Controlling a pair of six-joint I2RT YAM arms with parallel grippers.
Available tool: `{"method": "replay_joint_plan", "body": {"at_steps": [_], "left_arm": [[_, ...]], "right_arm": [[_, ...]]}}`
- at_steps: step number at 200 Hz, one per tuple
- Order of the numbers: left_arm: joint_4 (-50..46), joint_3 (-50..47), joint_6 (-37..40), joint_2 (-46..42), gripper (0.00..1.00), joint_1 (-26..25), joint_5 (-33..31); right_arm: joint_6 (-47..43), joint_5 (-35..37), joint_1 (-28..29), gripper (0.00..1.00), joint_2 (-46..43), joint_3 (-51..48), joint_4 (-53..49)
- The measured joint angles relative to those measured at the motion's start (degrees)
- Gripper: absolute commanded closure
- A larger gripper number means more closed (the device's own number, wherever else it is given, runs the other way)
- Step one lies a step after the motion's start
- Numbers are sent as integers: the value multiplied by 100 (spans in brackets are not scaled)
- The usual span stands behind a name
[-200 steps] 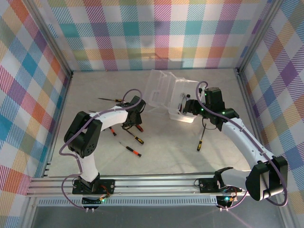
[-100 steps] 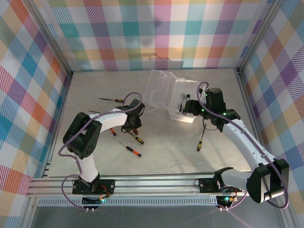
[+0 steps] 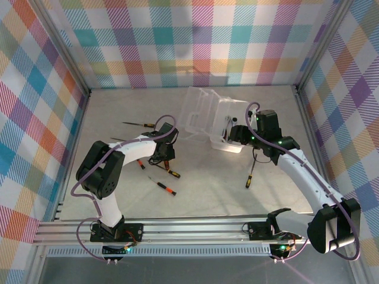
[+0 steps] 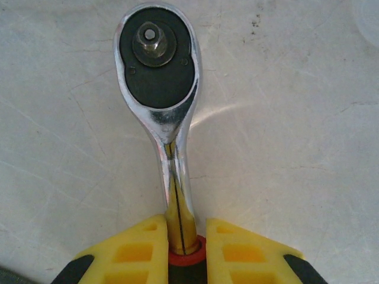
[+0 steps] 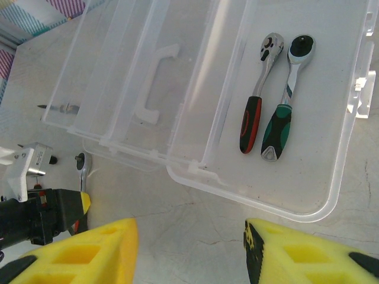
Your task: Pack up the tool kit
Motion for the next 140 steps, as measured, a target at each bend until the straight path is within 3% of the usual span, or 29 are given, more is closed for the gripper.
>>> {"method": "replay_joint_plan", "body": {"at_steps": [100,140], "left_arm": [[-153,-4,208,-839,100,37,284],[-48,-173,210,-1215,100,35,605]], "right_arm": [[131,-286,0,50,-35,-2,11],[426,-732,2,50,-35,-79,238]]}}
